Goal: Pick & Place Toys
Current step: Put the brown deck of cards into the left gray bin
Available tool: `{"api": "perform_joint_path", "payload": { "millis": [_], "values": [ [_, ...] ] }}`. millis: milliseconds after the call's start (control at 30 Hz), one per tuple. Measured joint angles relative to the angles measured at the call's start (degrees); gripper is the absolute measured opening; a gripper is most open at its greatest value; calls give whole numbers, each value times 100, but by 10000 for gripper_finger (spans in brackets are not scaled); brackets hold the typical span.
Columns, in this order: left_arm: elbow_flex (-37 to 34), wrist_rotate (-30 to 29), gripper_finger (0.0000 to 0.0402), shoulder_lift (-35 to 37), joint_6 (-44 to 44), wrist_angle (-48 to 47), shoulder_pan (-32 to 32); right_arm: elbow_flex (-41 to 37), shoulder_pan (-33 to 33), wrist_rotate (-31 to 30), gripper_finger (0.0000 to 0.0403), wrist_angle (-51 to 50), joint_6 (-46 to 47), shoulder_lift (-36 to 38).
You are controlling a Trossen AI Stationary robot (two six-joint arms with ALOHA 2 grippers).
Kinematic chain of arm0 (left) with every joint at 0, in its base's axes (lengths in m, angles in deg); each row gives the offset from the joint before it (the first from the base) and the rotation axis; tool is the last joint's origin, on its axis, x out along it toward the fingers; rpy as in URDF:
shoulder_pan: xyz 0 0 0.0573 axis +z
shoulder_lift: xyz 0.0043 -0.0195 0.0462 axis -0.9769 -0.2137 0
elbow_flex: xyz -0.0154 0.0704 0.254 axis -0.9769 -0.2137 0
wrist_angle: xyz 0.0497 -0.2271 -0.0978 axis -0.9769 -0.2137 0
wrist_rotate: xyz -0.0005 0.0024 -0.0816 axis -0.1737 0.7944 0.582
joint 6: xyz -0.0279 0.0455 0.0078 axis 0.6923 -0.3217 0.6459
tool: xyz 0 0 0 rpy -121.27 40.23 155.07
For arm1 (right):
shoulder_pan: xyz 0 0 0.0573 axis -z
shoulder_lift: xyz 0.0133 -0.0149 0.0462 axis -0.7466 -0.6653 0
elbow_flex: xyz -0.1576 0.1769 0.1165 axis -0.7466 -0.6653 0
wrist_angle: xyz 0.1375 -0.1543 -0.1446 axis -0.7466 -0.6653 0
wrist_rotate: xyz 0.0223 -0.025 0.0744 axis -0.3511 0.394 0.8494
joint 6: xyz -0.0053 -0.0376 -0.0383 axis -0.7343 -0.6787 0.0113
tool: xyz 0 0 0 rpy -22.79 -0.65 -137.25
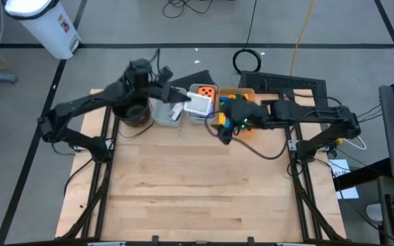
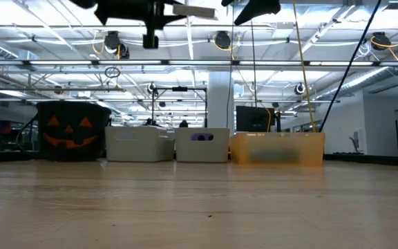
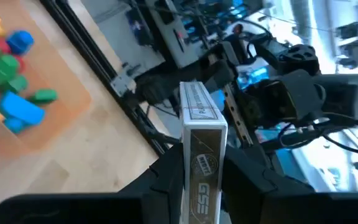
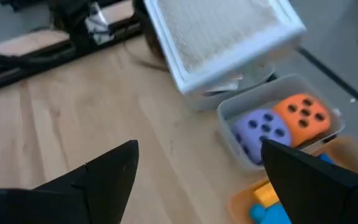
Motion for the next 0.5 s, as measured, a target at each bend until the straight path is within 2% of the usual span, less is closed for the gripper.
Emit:
{"api": "perform_joint_path", "payload": {
  "millis": [200, 300, 500],
  "values": [
    [1234, -586, 97, 2, -886, -1662, 362, -1, 422, 69, 324, -15, -308, 318],
    [1675, -1074, 97, 2, -1289, -2590, 513, -87, 724, 462, 324, 54, -333, 495],
    [2107, -2152, 97, 2, -1718, -3985, 716, -1147, 1182, 1275, 324, 824, -66, 1131]
  ]
}}
